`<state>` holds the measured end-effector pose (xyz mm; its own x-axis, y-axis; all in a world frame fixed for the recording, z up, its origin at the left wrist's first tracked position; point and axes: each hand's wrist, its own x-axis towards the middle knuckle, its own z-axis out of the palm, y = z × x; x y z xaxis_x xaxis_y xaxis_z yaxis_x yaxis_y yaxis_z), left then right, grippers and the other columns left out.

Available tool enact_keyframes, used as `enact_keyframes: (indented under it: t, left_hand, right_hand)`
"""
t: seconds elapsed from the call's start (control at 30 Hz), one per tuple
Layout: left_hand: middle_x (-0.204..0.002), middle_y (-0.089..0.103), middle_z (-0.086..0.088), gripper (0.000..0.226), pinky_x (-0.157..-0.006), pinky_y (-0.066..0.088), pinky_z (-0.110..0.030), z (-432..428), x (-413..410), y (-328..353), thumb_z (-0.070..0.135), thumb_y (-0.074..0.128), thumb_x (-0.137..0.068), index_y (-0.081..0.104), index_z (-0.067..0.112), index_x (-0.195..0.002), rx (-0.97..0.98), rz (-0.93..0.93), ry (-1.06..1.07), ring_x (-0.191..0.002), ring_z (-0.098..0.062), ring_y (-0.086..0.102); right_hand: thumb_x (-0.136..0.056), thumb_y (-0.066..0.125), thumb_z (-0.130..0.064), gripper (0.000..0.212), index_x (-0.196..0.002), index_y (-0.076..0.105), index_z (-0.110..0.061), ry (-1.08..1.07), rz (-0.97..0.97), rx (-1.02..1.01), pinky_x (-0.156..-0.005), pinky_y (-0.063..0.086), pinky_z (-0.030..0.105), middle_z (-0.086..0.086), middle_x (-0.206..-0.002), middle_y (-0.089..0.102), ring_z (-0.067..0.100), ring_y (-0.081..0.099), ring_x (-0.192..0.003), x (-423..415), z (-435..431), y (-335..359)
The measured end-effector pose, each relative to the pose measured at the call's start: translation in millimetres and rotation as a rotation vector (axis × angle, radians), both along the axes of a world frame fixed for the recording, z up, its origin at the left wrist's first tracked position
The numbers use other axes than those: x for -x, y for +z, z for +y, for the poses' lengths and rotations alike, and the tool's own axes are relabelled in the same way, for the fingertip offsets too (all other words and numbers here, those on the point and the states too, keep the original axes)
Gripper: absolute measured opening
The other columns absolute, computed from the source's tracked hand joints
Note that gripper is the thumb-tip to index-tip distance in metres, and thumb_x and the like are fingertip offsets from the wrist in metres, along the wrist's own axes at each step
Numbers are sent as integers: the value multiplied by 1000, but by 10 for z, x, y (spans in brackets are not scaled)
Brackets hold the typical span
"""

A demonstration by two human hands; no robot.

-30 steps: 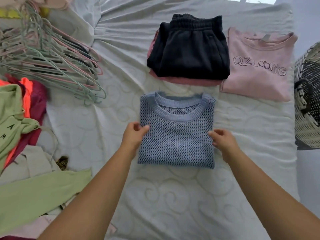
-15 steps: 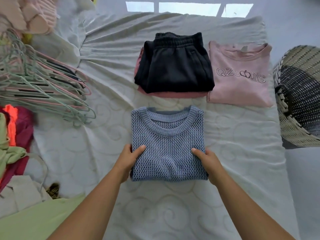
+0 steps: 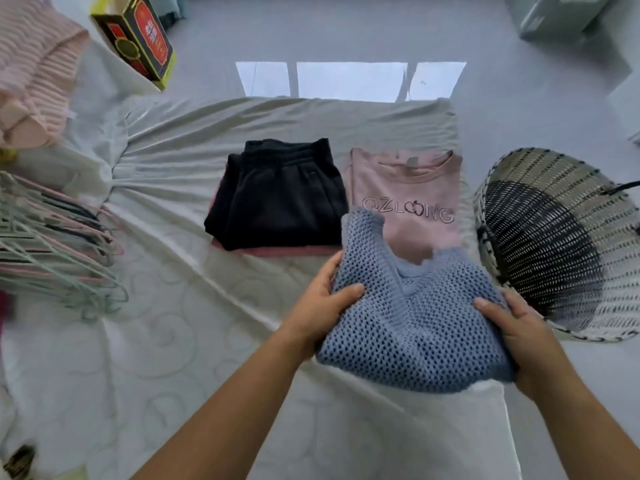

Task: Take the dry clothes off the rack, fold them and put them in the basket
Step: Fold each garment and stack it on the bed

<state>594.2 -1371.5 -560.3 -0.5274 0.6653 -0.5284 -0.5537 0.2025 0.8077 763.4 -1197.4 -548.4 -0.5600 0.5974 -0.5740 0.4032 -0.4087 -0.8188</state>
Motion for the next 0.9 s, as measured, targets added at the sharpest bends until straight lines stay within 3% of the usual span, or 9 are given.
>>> enact_keyframes:
  t: [0.07, 0.17, 0.27, 0.4, 0.5, 0.6, 0.7, 0.77, 0.9]
  left_hand:
    - [-122, 57, -5, 54, -87, 52, -29, 436, 152, 26, -1, 50, -91, 35, 22, -138, -28, 65, 24, -101, -16, 60]
    - [-132, 52, -13, 58, -99, 46, -41, 971, 471, 23, -1, 50, -92, 30, 17, -143, -52, 164, 58, -114, -27, 56]
    - [-125, 54, -12, 61, -93, 49, -36, 1228, 794, -112, 2, 53, -92, 27, 17, -144, -14, 229, 102, -107, -24, 57]
    - [-132, 51, -12, 64, -100, 44, -45, 1205, 987, -665, 20, 60, -90, 26, 10, -144, 446, 388, -3, -116, -26, 53]
    - [-129, 54, -12, 42, -97, 43, -36, 1253, 882, -961, 18, 53, -93, 42, 6, -133, 598, 519, -105, -114, -28, 53]
    - [-129, 51, -11, 48, -89, 41, -33, 1349, 787, -1075, 11, 43, -95, 28, 12, -142, 714, 634, -203, -111, -30, 52]
    - [-135, 46, -12, 52, -94, 43, -42, 1382, 765, -1218, 11, 39, -95, 20, 14, -144, 797, 718, -274, -113, -33, 51]
    - [-143, 38, -13, 52, -99, 40, -43, 1336, 741, -1261, 11, 40, -95, 20, 10, -144, 792, 781, -302, -121, -33, 46]
    - [-154, 21, -7, 57, -111, 12, -16, 930, 410, -1044, 7, 44, -95, 20, 7, -147, 482, 896, -196, -142, -19, 21]
  right_hand:
    - [-35, 85, -58, 71, -96, 61, -30, 0, 31, -94, -56, 58, 28, 0, -96, 69, 18, 67, -80, 141, 414, 61]
    - [-87, 62, -25, 18, -104, 56, -26, -56, 115, -170, -58, 58, 26, 1, -102, 64, 19, 64, -86, 477, 1002, -2]
    - [-93, 53, -14, 25, -118, 52, -19, -32, 127, -217, -81, 54, 37, 6, -111, 61, 24, 60, -97, 807, 1429, -275]
    - [-89, 62, -24, 55, -136, 38, -9, 198, -190, -264, -97, 45, 44, 10, -132, 49, 30, 53, -115, 1074, 1598, -946]
    - [-89, 59, -16, 52, -136, 37, -6, 239, -352, -398, -101, 40, 42, 13, -134, 49, 32, 48, -121, 1058, 1477, -1375]
    - [-87, 60, -10, 53, -135, 40, -6, 133, -331, -509, -99, 38, 39, 16, -132, 52, 31, 49, -120, 946, 1385, -1554]
    - [-88, 59, -11, 55, -138, 37, -4, 92, -336, -520, -101, 36, 38, 18, -135, 48, 31, 47, -122, 909, 1389, -1542]
    - [-92, 55, -14, 57, -142, 30, -4, 49, -321, -442, -106, 35, 41, 19, -140, 42, 32, 43, -126, 903, 1369, -1437]
    - [-92, 54, -27, 62, -144, 27, -7, -3, -287, -410, -102, 35, 39, 18, -142, 41, 32, 43, -128, 710, 1133, -1277]
